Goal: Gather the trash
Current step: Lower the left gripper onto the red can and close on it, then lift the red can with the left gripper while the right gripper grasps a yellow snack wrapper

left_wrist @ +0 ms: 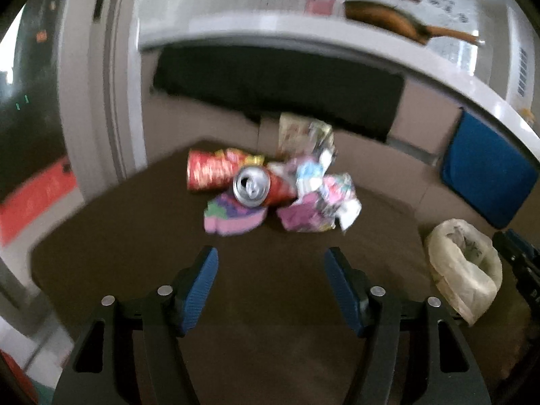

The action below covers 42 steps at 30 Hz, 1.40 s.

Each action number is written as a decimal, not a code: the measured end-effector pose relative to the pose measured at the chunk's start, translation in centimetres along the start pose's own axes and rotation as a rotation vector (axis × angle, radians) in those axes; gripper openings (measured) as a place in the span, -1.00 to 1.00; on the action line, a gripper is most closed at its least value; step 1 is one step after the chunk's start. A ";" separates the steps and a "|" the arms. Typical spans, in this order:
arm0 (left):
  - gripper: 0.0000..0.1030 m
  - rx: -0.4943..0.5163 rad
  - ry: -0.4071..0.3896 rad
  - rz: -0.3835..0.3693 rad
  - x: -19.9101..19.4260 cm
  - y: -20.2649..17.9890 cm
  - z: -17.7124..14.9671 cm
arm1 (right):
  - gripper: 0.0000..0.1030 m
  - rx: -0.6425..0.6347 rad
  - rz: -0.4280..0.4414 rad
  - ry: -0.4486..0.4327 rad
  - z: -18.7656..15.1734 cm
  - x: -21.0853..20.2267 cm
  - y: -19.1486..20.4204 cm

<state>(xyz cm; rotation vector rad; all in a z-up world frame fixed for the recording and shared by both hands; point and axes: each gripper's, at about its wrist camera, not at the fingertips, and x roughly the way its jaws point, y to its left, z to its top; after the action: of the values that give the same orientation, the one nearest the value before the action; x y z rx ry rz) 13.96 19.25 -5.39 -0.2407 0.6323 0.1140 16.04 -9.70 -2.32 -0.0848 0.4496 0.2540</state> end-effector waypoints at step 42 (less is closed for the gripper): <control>0.18 -0.153 0.029 -0.133 8.8 4.3 5.8 | -0.06 -0.027 0.079 0.209 -1.9 11.1 2.0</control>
<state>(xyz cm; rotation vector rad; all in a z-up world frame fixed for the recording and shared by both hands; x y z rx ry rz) 23.53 25.22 -6.94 -0.4319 0.6351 0.0305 24.40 -5.57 -8.92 -0.1210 0.6580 0.3302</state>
